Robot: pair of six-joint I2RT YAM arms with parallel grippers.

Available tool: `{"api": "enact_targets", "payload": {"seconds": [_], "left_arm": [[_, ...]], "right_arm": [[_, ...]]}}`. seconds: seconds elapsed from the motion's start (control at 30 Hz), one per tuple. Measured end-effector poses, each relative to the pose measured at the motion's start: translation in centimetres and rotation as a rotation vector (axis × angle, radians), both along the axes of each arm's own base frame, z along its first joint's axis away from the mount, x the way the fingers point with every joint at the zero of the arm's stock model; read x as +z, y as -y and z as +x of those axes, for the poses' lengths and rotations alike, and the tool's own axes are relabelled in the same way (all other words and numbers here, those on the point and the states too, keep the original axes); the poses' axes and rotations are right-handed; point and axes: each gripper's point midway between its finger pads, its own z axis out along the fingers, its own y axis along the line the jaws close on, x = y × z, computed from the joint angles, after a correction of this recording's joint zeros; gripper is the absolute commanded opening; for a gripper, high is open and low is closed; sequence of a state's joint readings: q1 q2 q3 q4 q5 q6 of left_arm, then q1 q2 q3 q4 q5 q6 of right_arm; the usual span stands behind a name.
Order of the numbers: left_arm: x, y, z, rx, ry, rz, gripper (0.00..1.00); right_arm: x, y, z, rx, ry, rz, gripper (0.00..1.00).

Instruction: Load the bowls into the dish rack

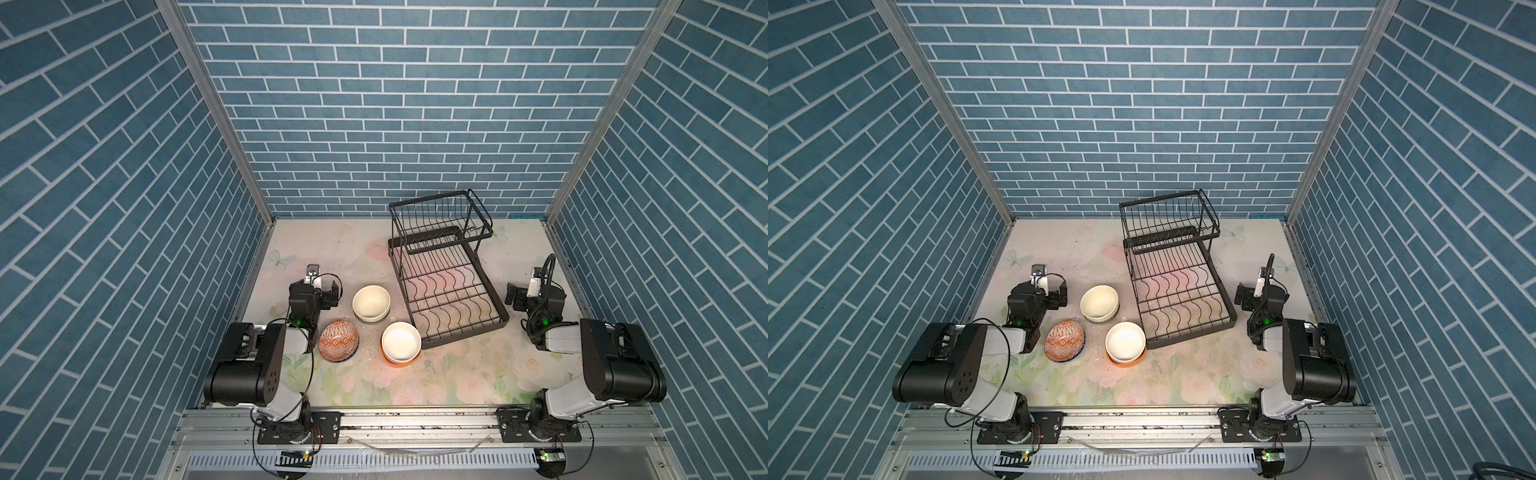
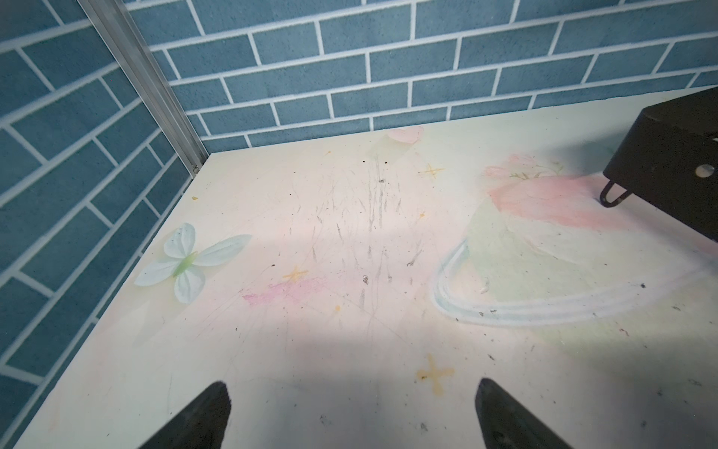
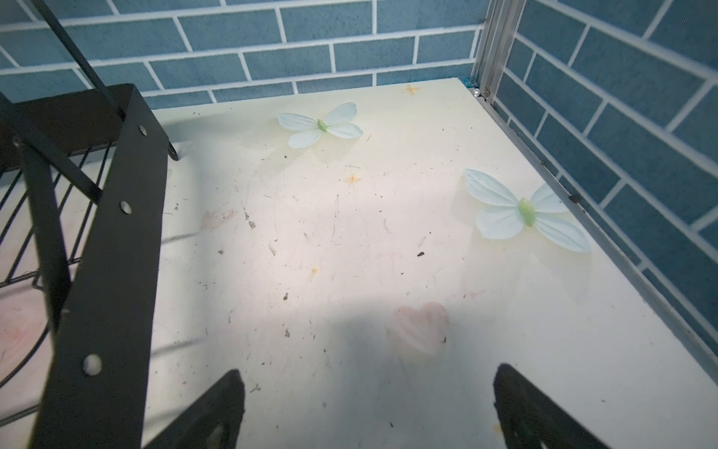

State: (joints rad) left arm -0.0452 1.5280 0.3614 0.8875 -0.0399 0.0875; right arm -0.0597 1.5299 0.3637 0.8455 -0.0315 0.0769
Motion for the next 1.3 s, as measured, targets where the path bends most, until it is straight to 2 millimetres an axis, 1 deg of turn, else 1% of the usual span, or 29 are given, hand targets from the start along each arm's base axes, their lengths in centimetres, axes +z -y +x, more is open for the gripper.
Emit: {"api": "enact_targets", "payload": {"seconds": [0.37, 0.47, 0.53, 0.63, 0.73, 0.8, 0.9, 1.0, 1.1, 1.2, 1.3], "left_arm": [[0.0, -0.1, 0.0, 0.003, 0.001, 0.001, 1.0], [0.4, -0.2, 0.0, 0.011, 0.022, 0.002, 1.0], [0.5, -0.3, -0.5, 0.018, 0.038, 0.002, 1.0], [0.7, -0.7, -1.1, 0.036, 0.046, 0.003, 1.0], [2.0, -1.0, -1.2, 0.058, 0.072, 0.003, 1.0], [3.2, -1.3, -1.2, 0.072, 0.085, 0.003, 1.0], [5.3, -1.6, -0.8, 0.098, 0.102, -0.002, 1.0], [7.5, -1.9, -0.4, 0.123, 0.114, -0.019, 0.99], [9.6, -2.1, -0.2, 0.145, 0.117, -0.06, 1.0], [11.1, -2.1, -0.3, 0.166, 0.103, -0.116, 0.99], [12.1, -2.0, -0.6, 0.185, 0.077, -0.178, 1.0]], "right_arm": [[0.0, 0.0, 0.0, -0.001, -0.002, 0.0, 0.99], [-0.1, 0.1, -0.1, -0.006, -0.026, -0.001, 0.99], [0.4, 0.2, 0.1, -0.01, -0.041, -0.002, 0.99], [2.9, 0.4, 0.8, -0.021, -0.017, -0.008, 0.99], [5.5, 0.7, 1.2, -0.034, 0.014, -0.013, 0.99], [6.7, 0.9, 1.0, -0.048, 0.015, -0.008, 0.99], [7.8, 1.2, 0.7, -0.082, -0.005, 0.024, 0.99], [8.4, 1.2, 0.1, -0.111, -0.033, 0.076, 0.99], [8.5, 1.0, -0.3, -0.134, -0.077, 0.139, 0.99], [8.4, 0.6, -0.9, -0.149, -0.132, 0.19, 0.99], [8.2, 0.2, -1.6, -0.162, -0.195, 0.225, 0.98]]}}
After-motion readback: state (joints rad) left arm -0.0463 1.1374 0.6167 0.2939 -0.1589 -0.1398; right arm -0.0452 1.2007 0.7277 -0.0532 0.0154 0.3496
